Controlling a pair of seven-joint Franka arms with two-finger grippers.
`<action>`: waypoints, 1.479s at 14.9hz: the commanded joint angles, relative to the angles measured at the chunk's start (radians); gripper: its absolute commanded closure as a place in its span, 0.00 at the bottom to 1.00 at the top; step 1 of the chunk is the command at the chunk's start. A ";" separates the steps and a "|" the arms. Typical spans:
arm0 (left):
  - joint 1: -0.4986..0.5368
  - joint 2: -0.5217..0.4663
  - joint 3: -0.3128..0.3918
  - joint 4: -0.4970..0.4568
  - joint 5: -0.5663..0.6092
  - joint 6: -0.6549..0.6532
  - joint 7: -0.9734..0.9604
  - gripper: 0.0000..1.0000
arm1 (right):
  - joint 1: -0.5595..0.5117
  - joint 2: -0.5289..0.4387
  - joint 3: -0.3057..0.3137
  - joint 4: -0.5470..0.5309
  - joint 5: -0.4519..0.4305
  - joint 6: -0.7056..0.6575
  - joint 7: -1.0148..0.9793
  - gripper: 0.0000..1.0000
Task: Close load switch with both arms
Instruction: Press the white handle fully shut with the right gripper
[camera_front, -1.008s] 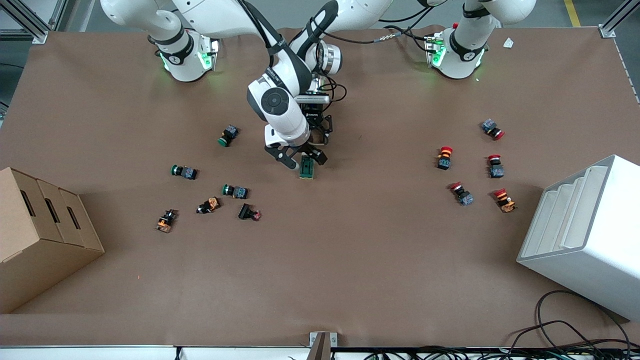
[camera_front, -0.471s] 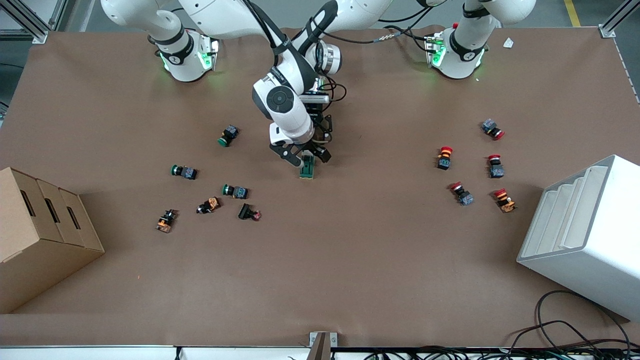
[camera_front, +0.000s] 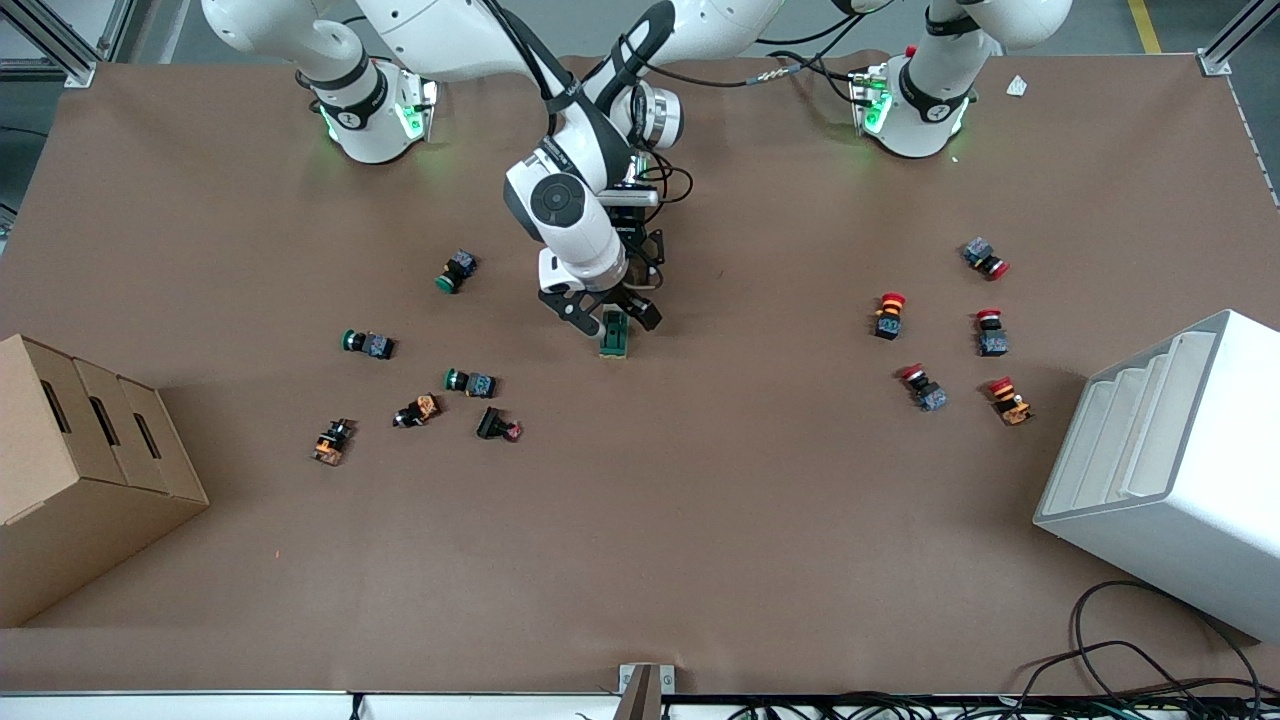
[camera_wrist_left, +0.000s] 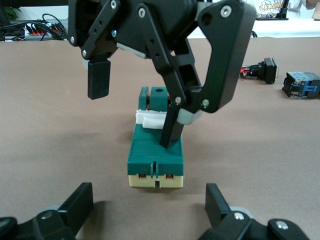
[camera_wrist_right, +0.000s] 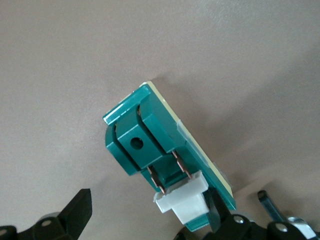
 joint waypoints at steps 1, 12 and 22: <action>-0.023 0.072 -0.008 0.032 -0.002 0.056 -0.037 0.01 | -0.026 0.001 -0.004 0.035 0.020 -0.001 0.008 0.00; -0.023 0.070 -0.010 0.038 -0.013 0.056 -0.038 0.01 | -0.063 0.002 -0.004 0.106 0.019 -0.078 0.006 0.00; -0.023 0.073 -0.008 0.038 -0.013 0.056 -0.038 0.00 | -0.085 0.088 -0.007 0.198 0.016 -0.076 -0.002 0.00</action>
